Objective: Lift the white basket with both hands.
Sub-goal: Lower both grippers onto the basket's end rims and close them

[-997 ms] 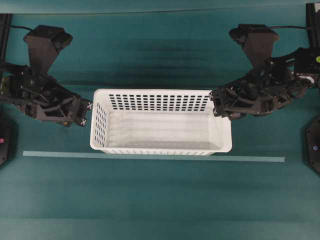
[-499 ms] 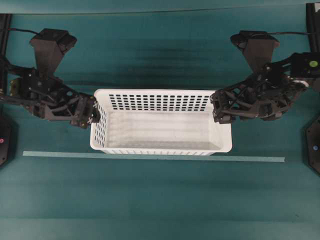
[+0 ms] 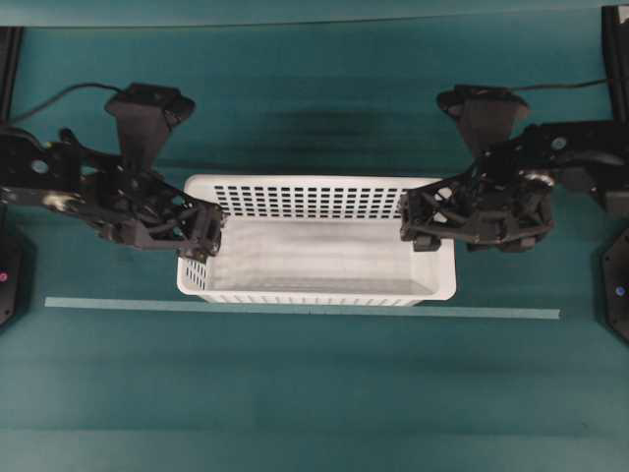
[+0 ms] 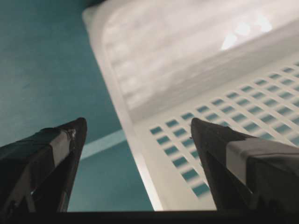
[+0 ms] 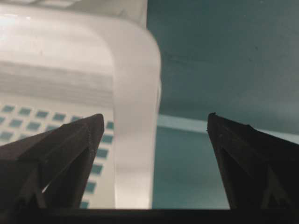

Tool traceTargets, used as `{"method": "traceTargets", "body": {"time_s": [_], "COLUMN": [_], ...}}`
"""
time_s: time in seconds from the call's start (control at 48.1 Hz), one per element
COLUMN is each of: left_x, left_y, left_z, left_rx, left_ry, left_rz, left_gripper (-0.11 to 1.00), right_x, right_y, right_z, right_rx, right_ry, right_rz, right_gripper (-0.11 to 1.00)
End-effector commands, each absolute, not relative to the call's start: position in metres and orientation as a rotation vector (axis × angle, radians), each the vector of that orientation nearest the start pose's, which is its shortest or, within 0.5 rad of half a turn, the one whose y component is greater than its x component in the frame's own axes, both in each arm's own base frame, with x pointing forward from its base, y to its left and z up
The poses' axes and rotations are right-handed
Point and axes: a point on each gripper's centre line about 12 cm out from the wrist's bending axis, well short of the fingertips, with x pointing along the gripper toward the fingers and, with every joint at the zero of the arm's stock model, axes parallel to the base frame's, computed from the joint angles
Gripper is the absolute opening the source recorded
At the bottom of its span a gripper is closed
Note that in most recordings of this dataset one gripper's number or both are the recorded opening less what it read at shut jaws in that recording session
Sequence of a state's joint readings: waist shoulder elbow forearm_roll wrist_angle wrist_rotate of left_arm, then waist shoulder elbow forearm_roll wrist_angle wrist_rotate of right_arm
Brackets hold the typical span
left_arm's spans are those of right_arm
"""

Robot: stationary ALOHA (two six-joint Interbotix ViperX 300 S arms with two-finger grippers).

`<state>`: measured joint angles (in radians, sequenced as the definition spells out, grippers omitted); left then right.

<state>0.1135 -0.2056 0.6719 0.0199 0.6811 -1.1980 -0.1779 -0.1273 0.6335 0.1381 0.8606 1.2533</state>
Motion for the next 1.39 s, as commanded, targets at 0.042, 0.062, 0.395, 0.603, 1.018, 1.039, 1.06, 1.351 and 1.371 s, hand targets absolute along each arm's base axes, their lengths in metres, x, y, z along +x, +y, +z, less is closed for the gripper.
{"method": "traceTargets", "body": {"time_s": [0.042, 0.062, 0.395, 0.603, 1.018, 1.039, 1.06, 1.351, 1.371], "left_x": [0.318, 0.318, 0.314, 0.314, 0.313, 0.313, 0.313, 0.311, 0.311], "left_y": [0.039, 0.039, 0.038, 0.038, 0.038, 0.038, 0.038, 0.037, 0.037], "left_z": [0.181, 0.179, 0.167, 0.167, 0.165, 0.165, 0.164, 0.16, 0.16], "left_rx": [-1.137, -1.145, -1.168, -1.179, -1.208, -1.208, -1.209, -1.209, -1.206], "left_ry": [0.939, 0.936, 0.92, 0.916, 0.899, 0.898, 0.9, 0.912, 0.912], "left_rz": [0.811, 0.816, 0.82, 0.826, 0.839, 0.839, 0.842, 0.852, 0.849], "left_gripper": [0.95, 0.95, 0.95, 0.95, 0.84, 0.81, 0.77, 0.08, 0.07], "right_x": [0.312, 0.312, 0.306, 0.309, 0.318, 0.319, 0.319, 0.319, 0.319], "right_y": [-0.043, -0.043, -0.044, -0.044, -0.044, -0.044, -0.044, -0.043, -0.043], "right_z": [0.154, 0.152, 0.137, 0.137, 0.139, 0.14, 0.14, 0.14, 0.14], "right_rx": [1.318, 1.318, 1.328, 1.348, 1.409, 1.412, 1.414, 1.411, 1.412], "right_ry": [1.106, 1.103, 1.093, 1.066, 1.003, 1.0, 0.996, 1.007, 1.009], "right_rz": [-0.987, -0.988, -1.004, -1.007, -0.978, -0.976, -0.974, -0.978, -0.979], "right_gripper": [0.91, 0.91, 0.91, 0.91, 0.65, 0.59, 0.53, 0.19, 0.19]}}
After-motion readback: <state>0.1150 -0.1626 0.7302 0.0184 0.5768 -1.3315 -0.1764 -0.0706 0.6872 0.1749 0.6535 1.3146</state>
